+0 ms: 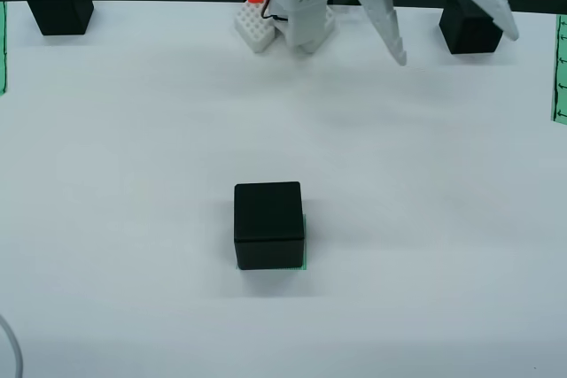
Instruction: Stack 3 Blocks on the chosen place.
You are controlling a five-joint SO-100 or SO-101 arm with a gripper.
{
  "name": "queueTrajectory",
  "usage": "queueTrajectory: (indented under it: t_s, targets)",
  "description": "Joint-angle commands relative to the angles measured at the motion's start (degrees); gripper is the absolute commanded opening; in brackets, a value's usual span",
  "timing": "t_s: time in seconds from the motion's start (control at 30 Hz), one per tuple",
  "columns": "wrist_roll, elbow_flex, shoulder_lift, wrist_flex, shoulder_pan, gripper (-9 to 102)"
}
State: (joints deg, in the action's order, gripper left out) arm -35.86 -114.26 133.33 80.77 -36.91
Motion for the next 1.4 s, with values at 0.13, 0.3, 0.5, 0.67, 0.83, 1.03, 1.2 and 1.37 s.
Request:
queueTrajectory:
  t_s: [0.13,0.3,0.5,0.67,0.83,1.03,1.2,1.37]
  targets:
    - [-0.6,4.6,-0.7,2.6,-10.8,41]
    - [-0.6,5.4,-6.8,6.7,-20.9,42]
    - [-0.3,6.1,-15.9,9.0,-33.4,45]
    - [0.1,8.6,-23.8,9.3,-41.8,49]
    - [0.3,11.6,-29.8,9.3,-46.3,51]
    - [0.3,12.2,-33.7,9.3,-49.3,52]
    - [1.6,14.7,-39.6,9.3,-50.3,52]
    - [4.6,19.6,-44.2,9.3,-51.0,52]
